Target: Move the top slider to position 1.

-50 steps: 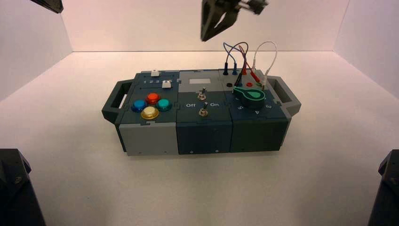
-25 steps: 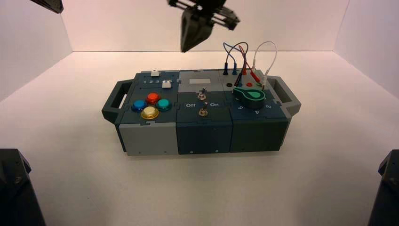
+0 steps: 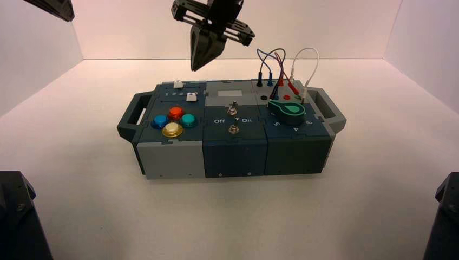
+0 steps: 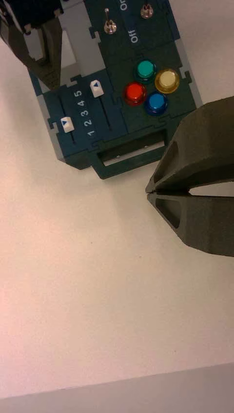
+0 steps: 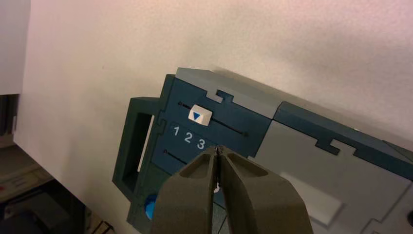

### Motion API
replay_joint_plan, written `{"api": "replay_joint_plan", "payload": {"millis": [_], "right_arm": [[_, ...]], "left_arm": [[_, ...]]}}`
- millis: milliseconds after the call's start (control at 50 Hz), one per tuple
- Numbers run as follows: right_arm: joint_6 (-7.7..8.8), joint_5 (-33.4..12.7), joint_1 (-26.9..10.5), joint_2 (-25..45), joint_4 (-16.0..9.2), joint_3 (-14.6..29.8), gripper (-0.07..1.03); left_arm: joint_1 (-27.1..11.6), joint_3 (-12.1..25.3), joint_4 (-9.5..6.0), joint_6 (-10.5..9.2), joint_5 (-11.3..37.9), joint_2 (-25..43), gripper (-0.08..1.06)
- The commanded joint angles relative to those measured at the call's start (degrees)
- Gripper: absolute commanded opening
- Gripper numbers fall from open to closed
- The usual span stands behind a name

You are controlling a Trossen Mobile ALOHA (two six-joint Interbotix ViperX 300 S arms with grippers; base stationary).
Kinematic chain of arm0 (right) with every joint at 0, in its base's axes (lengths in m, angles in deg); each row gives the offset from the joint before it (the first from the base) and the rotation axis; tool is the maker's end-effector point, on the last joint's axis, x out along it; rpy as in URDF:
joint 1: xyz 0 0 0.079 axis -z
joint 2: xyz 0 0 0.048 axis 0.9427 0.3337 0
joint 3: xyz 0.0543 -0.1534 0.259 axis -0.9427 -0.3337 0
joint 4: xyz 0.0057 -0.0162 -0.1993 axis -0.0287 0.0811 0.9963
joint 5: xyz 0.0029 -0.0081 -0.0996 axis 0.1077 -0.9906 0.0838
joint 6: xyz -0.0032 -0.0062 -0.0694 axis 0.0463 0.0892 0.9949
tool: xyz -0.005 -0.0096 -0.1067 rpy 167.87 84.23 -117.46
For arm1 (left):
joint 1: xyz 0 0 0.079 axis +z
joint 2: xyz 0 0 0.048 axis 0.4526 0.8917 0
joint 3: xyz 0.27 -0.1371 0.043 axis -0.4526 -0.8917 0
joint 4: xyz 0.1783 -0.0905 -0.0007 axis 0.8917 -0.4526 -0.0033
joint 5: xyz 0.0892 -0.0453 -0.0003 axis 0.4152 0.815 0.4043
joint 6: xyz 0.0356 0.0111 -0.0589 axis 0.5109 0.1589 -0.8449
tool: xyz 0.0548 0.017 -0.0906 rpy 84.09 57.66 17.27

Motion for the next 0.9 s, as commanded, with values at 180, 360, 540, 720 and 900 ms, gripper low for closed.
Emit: {"api": "replay_joint_plan", "payload": {"millis": [180, 360, 540, 720, 900], "right_arm": [[-0.26, -0.35, -1.58, 1.32, -0.88, 3.16, -0.02], [-0.26, -0.53, -2.29, 2.72, -1.05, 4.48, -0.02], [-0.35, -0.62, -2.46, 3.69, -1.05, 5.27, -0.02], [-0.26, -0.62, -2.46, 4.13, -1.05, 5.63, -0.02], [-0.09, -0.79, -2.46, 5.01, -1.05, 6.42, -0.02]], "left_arm": [[-0.18, 0.35, 0.09, -0.09, -0.53, -0.18, -0.03], [-0.26, 0.18, 0.18, 0.09, -0.62, -0.26, -0.03], [-0.26, 0.0, 0.18, 0.18, -0.62, -0.44, -0.03], [-0.26, -0.18, 0.26, 0.26, -0.53, -0.62, -0.03], [-0.26, -0.18, 0.26, 0.35, -0.62, -0.62, -0.03]]}}
